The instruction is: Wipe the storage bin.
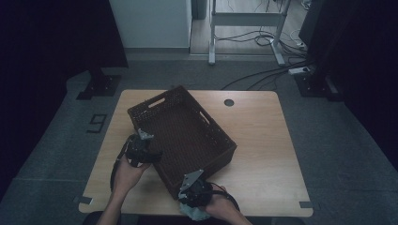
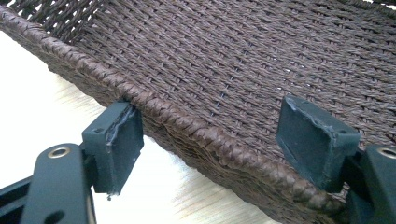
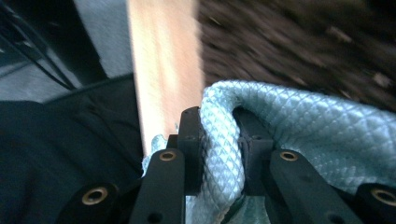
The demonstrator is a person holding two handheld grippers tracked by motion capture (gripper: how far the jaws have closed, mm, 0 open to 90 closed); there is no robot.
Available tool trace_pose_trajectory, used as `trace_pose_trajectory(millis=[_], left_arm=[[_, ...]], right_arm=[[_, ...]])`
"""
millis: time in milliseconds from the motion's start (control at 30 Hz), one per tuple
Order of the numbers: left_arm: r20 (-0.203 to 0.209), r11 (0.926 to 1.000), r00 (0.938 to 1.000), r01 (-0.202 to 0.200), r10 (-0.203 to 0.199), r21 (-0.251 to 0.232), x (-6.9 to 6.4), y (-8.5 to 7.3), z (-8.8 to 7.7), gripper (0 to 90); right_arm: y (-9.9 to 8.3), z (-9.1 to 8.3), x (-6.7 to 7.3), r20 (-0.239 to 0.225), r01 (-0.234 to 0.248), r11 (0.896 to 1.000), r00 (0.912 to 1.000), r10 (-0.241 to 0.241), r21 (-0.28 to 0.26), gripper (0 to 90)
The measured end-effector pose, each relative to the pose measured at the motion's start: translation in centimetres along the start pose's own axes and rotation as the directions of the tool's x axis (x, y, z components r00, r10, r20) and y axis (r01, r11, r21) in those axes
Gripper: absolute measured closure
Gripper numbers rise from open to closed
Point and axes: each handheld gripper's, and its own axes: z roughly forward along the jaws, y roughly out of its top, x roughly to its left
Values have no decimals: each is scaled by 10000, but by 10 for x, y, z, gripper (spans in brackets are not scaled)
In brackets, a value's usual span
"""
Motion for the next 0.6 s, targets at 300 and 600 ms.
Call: trace_pose_trajectory(millis=[300, 600], left_arm=[[47, 10000, 10000, 44, -44, 16, 1, 0, 0, 232], [168, 10000, 9998, 55, -55, -23, 3, -1, 0, 230]], right_arm=[[8, 5, 7, -219, 225, 9997, 9995, -225, -10, 736], [1, -15, 3, -5, 46, 10000, 10000, -46, -20, 736]])
